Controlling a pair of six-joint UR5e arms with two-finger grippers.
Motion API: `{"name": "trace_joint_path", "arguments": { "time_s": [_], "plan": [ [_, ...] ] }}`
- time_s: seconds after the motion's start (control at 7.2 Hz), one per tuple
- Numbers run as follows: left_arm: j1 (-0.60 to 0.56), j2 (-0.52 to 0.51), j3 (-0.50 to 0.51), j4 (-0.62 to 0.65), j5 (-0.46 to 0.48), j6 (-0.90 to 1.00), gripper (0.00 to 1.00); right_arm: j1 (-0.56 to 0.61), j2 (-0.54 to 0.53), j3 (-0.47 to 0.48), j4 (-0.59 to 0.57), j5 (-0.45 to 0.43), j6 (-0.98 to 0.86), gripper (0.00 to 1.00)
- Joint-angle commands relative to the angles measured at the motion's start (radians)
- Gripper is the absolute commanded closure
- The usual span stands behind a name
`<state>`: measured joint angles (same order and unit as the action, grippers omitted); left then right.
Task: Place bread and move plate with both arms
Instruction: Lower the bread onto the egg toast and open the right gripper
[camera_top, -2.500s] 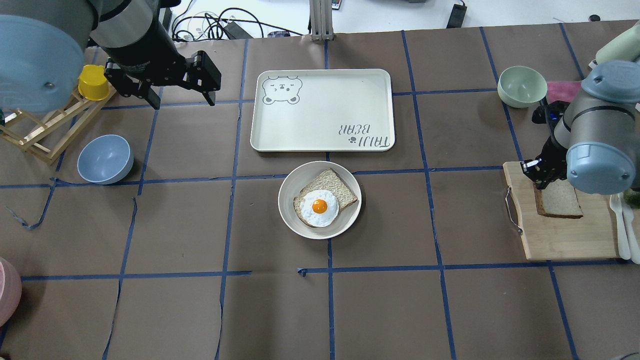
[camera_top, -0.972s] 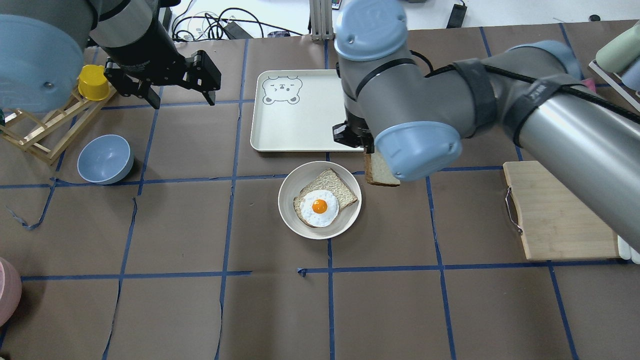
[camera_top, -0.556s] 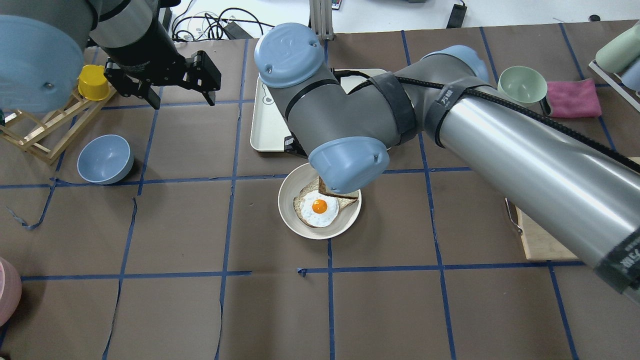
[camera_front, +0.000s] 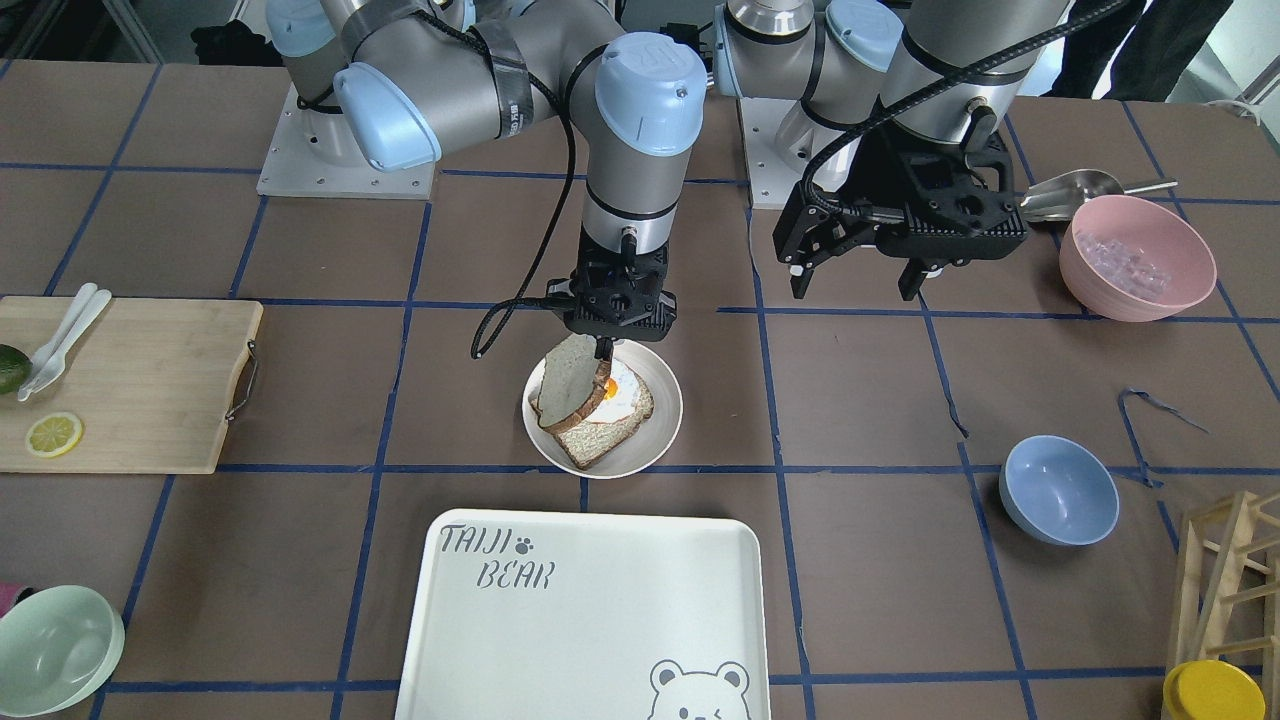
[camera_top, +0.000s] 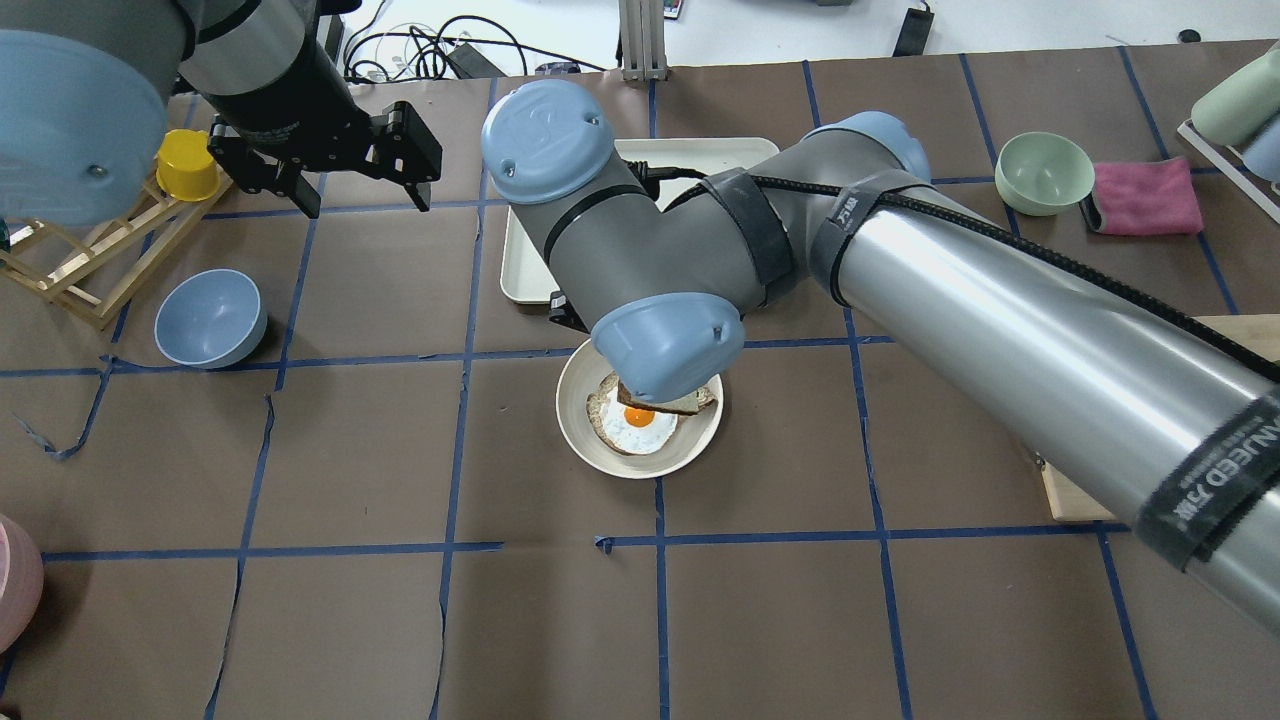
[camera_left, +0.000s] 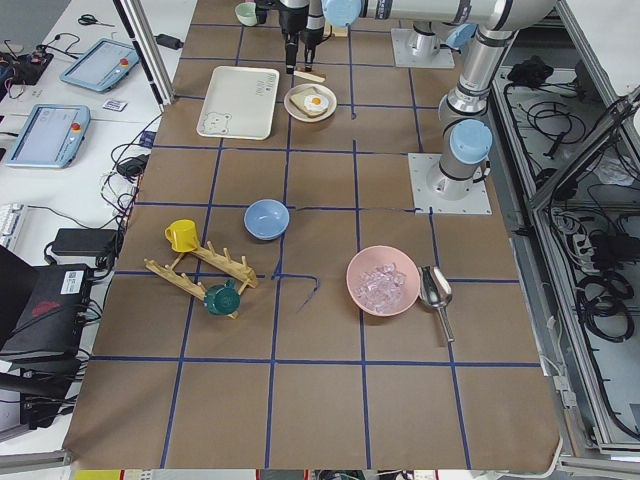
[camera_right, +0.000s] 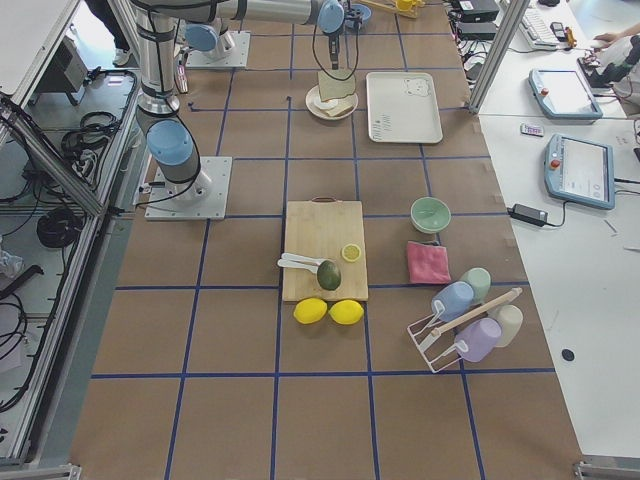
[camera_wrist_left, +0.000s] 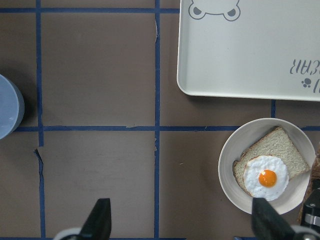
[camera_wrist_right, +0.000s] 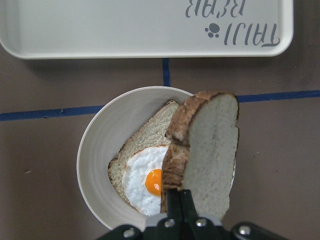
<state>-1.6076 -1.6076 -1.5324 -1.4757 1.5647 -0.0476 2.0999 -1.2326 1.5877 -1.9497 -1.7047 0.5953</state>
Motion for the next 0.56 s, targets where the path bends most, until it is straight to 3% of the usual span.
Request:
{"name": "trace_joint_path", "arguments": {
  "time_s": [0.0,0.42],
  "plan": [
    [0.0,0.0,0.0,0.0,0.0,0.002,0.0,0.008,0.019,0.001,0.006,0.0,0.015,1.0],
    [0.0,0.0,0.0,0.0,0.0,0.003,0.0,0.009,0.038,0.001,0.006,-0.001,0.072,1.0]
  ]
}}
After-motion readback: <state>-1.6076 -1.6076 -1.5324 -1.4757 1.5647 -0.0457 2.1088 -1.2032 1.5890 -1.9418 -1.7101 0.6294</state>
